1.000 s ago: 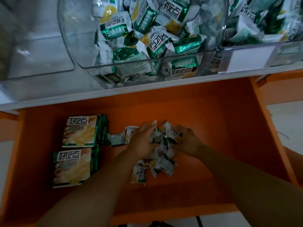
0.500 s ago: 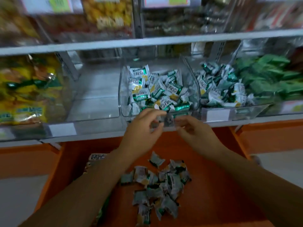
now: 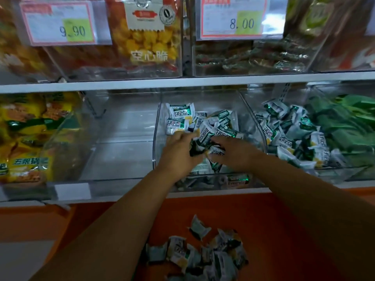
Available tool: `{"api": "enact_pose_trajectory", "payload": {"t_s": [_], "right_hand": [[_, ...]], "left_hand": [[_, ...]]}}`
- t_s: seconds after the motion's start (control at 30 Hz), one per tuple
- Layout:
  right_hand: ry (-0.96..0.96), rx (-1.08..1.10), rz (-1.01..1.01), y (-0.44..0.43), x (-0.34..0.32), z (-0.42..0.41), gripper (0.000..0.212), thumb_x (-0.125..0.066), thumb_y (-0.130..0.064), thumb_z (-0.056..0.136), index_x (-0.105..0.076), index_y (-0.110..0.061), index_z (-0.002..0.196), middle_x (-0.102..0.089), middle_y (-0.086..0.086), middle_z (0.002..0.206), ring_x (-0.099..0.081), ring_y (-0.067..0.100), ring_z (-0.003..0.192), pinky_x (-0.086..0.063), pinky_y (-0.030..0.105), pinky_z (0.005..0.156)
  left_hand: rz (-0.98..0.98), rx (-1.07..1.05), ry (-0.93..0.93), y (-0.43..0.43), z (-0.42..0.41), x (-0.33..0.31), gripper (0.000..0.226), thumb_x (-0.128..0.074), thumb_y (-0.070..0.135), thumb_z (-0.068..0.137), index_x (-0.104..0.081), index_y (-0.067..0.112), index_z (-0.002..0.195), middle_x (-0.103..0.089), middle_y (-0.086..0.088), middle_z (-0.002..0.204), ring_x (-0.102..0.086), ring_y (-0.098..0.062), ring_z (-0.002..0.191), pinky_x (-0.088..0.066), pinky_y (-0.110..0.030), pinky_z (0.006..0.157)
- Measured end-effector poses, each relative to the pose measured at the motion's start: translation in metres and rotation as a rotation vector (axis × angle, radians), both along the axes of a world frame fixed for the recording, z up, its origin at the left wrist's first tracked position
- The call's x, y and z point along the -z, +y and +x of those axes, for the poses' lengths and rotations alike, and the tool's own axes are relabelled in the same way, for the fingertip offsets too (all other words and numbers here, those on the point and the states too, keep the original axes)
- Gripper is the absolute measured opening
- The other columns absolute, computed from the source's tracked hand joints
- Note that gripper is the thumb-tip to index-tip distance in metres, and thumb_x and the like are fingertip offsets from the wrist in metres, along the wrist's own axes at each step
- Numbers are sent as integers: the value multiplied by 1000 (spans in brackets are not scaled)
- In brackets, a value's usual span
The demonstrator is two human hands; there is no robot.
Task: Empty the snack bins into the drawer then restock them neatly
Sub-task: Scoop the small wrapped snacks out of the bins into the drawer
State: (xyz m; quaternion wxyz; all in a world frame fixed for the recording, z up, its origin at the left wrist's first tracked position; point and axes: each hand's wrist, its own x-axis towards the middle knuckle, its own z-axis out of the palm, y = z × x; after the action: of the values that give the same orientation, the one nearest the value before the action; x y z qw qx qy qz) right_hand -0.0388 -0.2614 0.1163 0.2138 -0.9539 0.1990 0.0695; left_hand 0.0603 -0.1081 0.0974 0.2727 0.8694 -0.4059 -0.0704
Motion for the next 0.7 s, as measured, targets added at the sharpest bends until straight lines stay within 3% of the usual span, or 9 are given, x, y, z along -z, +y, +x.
{"api": "enact_pose_trajectory", "payload": {"t_s": [0.17, 0.23, 0.3, 0.33, 0.43, 0.47, 0.53, 0.6, 0.7], "right_hand": [[-139, 80, 55, -1, 18, -1, 70, -66, -42, 87, -37, -21, 147, -45, 5, 144, -46, 24, 126, -44, 35, 101], [-277, 103, 106, -1, 18, -6, 49, -69, -29, 87, -54, -15, 132, -55, 3, 122, -54, 22, 107, -46, 32, 87], [-462, 121, 89, -4, 16, -10, 21, -69, -17, 85, -64, -8, 104, -55, 1, 90, -52, 22, 83, -42, 33, 74], [-510, 161, 76, -6, 14, -10, 22, -69, -16, 85, -64, -5, 103, -54, 1, 90, -51, 23, 84, -41, 31, 75], [-487, 246, -16, -9, 14, -3, 45, -73, -27, 83, -60, -8, 121, -42, 13, 129, -40, 28, 121, -38, 34, 99], [-476, 240, -49, -10, 15, 2, 49, -73, -30, 82, -58, -10, 123, -40, 14, 134, -35, 30, 127, -34, 37, 104], [-441, 261, -3, -11, 13, 8, 61, -73, -36, 81, -49, -12, 132, -41, 14, 139, -36, 32, 130, -35, 40, 105], [-398, 299, 88, -15, 10, 11, 77, -72, -41, 81, -34, -13, 142, -43, 13, 140, -41, 30, 128, -40, 39, 101], [-278, 302, 104, -15, 12, 9, 90, -68, -52, 79, -21, -20, 149, -35, 13, 145, -39, 31, 131, -39, 38, 100]], "left_hand": [[49, -119, -146, -24, 15, 1, 76, -62, 58, 84, -33, 32, 149, -24, 2, 157, -18, -23, 143, -17, -39, 113], [98, -87, -126, -32, 22, 3, 79, -60, 62, 84, -30, 32, 151, -24, 1, 159, -21, -26, 145, -19, -43, 115], [124, -49, -98, -37, 28, 5, 79, -60, 60, 86, -29, 30, 151, -30, -1, 158, -28, -28, 143, -29, -45, 113], [153, -52, -97, -40, 30, 5, 79, -60, 59, 86, -28, 29, 152, -32, -1, 157, -28, -29, 142, -30, -45, 112], [251, -102, -104, -44, 33, 7, 78, -61, 61, 85, -31, 30, 150, -38, -3, 152, -31, -30, 140, -29, -48, 108], [261, -113, -97, -45, 34, 8, 71, -61, 63, 84, -40, 31, 144, -44, -4, 146, -36, -30, 136, -29, -49, 106], [230, -134, -63, -46, 38, 11, 46, -62, 66, 80, -55, 32, 111, -53, -3, 125, -46, -29, 123, -32, -45, 99], [194, -152, -34, -45, 39, 13, 41, -64, 66, 78, -52, 31, 97, -52, -1, 114, -49, -26, 115, -32, -41, 93], [136, -171, -55, -42, 34, 13, 64, -66, 65, 78, -49, 25, 126, -56, -2, 119, -48, -28, 118, -34, -41, 95]]}}
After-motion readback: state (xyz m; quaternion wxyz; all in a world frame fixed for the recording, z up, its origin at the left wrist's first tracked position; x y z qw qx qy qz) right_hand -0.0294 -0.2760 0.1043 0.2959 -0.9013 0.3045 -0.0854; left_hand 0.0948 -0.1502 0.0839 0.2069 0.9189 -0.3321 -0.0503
